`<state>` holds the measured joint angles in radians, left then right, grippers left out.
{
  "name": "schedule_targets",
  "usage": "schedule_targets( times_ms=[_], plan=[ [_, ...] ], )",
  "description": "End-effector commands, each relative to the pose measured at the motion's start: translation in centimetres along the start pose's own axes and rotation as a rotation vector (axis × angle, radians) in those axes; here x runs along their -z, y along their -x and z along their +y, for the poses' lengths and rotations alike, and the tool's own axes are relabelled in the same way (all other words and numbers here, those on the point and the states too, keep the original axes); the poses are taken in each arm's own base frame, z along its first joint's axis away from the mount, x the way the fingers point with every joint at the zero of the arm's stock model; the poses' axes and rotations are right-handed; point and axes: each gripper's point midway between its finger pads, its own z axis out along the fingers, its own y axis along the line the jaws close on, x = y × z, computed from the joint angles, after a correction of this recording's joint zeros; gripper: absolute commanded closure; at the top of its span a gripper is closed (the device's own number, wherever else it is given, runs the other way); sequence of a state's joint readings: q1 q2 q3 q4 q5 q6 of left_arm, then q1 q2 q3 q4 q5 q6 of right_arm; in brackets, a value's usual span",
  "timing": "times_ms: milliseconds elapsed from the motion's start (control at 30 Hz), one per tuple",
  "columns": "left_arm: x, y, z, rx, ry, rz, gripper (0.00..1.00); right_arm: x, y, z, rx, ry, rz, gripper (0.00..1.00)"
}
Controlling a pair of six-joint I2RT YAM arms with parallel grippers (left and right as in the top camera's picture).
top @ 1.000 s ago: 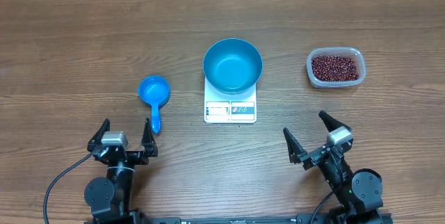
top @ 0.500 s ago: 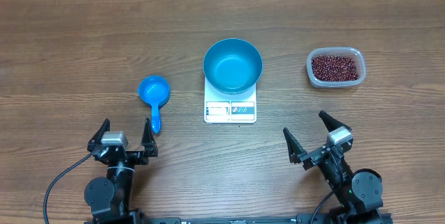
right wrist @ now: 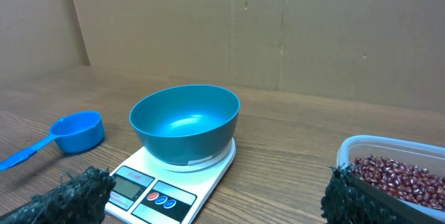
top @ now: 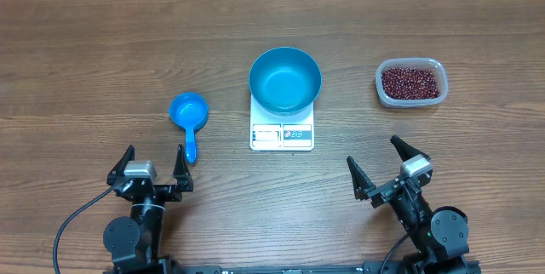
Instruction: Scoop item into bowl and weigh 150g on scale
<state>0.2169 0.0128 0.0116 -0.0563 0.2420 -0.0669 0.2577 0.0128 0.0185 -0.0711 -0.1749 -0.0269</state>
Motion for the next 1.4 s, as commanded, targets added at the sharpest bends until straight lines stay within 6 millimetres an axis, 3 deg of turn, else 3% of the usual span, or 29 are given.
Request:
schedule_targets(
  times_ms=[0,533,633,800,867,967,1167,1367],
  plan=[
    [0.0,-0.1,0.1,-0.023,0.006,-0.002,0.00,0.0,-0.2,0.0,0.005,-0.004,-0.005,0.00],
    [0.0,-0.1,-0.5,0.048,-0.032,-0.002,0.01,0.0,-0.2,0.0,0.005,-0.004,-0.005,0.00],
    [0.1,-0.1,-1.8,0.166,-0.103,0.009,0.00,0.0,-0.2,0.0,0.005,-0.004,-0.005,0.00],
    [1.0,0.4,-5.4,0.174,-0.313,0.028,0.01,0.0,-0.2,0.0,0.005,-0.004,-0.004,0.00],
    [1.6,1.3,-6.5,0.169,-0.375,0.031,0.00,0.0,-0.2,0.0,0.005,-0.004,-0.005,0.00],
    [2.4,3.2,-6.6,0.168,-0.360,0.037,0.00,0.0,-0.2,0.0,0.005,-0.004,-0.004,0.00],
    [4.9,8.8,-4.3,0.134,-0.147,0.006,0.00,0.0,-0.2,0.0,0.005,-0.004,-0.004,0.00],
    [7.4,12.2,-2.5,0.145,0.015,0.025,0.00,0.0,-0.2,0.0,0.005,-0.004,-0.004,0.00]
  ],
)
